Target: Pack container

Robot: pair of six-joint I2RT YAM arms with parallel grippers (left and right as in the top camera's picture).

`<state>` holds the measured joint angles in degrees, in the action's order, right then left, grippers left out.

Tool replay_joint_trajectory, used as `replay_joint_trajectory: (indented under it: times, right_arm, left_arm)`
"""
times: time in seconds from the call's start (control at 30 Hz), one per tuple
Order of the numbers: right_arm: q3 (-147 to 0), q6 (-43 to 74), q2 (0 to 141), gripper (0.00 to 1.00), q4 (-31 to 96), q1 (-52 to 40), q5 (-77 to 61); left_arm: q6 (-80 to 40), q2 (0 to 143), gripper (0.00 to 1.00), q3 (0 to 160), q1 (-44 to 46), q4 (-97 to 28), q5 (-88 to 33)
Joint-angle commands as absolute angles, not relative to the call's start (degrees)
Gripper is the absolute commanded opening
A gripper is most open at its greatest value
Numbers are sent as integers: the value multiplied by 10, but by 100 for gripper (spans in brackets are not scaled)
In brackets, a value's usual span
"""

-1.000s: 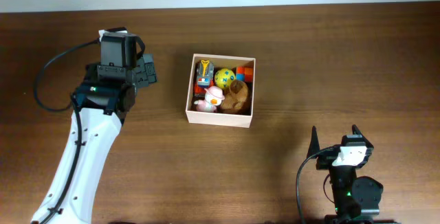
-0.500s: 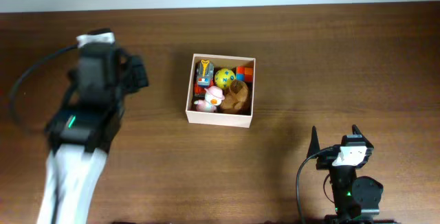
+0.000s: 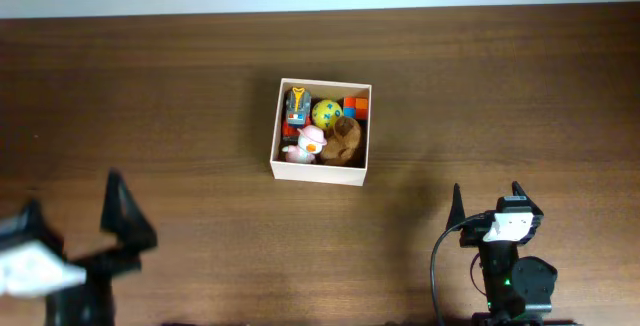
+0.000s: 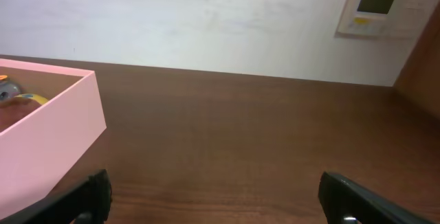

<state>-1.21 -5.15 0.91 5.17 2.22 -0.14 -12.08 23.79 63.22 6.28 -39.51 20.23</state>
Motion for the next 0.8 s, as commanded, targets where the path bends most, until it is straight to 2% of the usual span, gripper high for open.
replay_joint_trajectory:
  times: [0.0,0.2,0.57,0.77]
  right_arm:
    - [-6,-56,3,99,51,27,-9]
    - [-6,-56,3,99,51,27,-9]
    - [-6,-56,3,99,51,27,-9]
    - [-6,-56,3,99,51,27,-9]
  left_arm:
    - [-128,180,99,565,44,-395,208]
    - [-128,112,99,447,32,-368,208]
    - [-128,76,99,189,32,-99,191]
    - [-128,25,99,98,31,-36,190]
